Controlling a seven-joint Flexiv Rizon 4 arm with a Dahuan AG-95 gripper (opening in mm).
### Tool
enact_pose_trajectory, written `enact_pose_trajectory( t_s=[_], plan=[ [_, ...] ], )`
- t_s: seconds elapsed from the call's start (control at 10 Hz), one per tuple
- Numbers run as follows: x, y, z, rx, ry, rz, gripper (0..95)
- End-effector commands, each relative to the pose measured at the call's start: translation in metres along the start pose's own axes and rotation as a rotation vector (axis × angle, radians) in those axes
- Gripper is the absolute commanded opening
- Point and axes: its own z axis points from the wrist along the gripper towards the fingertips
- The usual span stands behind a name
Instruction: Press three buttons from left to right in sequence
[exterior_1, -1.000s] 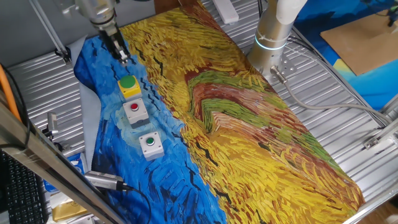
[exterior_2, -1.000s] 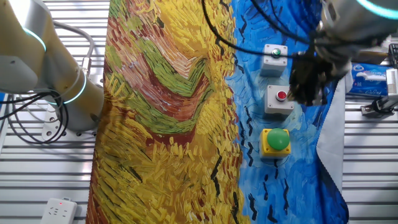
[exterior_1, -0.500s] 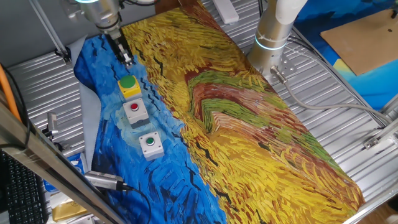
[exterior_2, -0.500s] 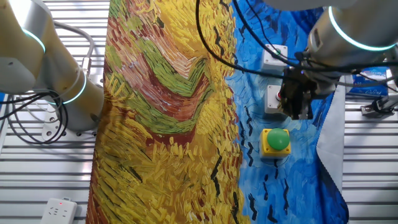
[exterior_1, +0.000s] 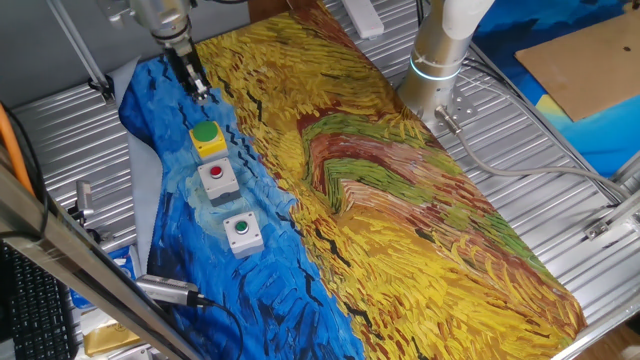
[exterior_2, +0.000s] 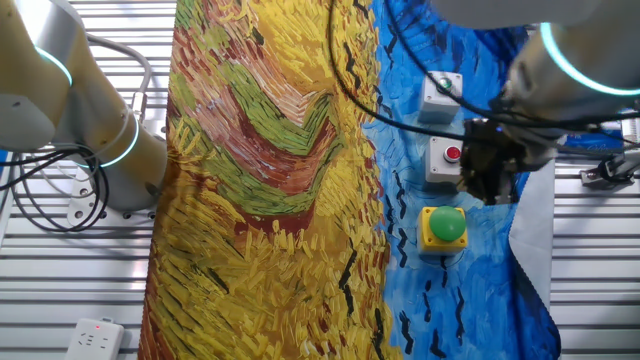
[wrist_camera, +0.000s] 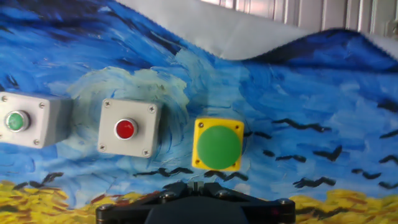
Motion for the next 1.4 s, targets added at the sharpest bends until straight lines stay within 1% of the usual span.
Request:
enact_pose_trajectory(
  t_s=[0.1,0.2,0.3,0.4,0.5,0.7,0.8,0.9,1.1,1.2,1.4],
  plan=[
    [0.0,0.0,0.0,0.0,0.002,0.01,0.0],
    [0.0,-0.001,-0.001,-0.003,-0.011,-0.008,0.0],
    [0.001,-0.003,-0.01,-0.016,-0.015,-0.016,0.0],
    [0.001,-0.007,-0.03,-0.038,-0.01,-0.02,0.0],
    [0.001,-0.009,-0.05,-0.047,0.0,-0.024,0.0],
    [0.001,-0.01,-0.073,-0.077,-0.001,-0.016,0.0],
    [0.001,-0.01,-0.079,-0.083,-0.001,-0.013,0.0],
    [-0.001,-0.009,-0.096,-0.09,0.009,-0.011,0.0],
    [-0.005,-0.005,-0.126,-0.094,0.047,-0.001,0.0],
    [-0.005,-0.003,-0.133,-0.093,0.057,0.004,0.0],
    [-0.005,-0.003,-0.134,-0.094,0.058,0.004,0.0]
  ],
)
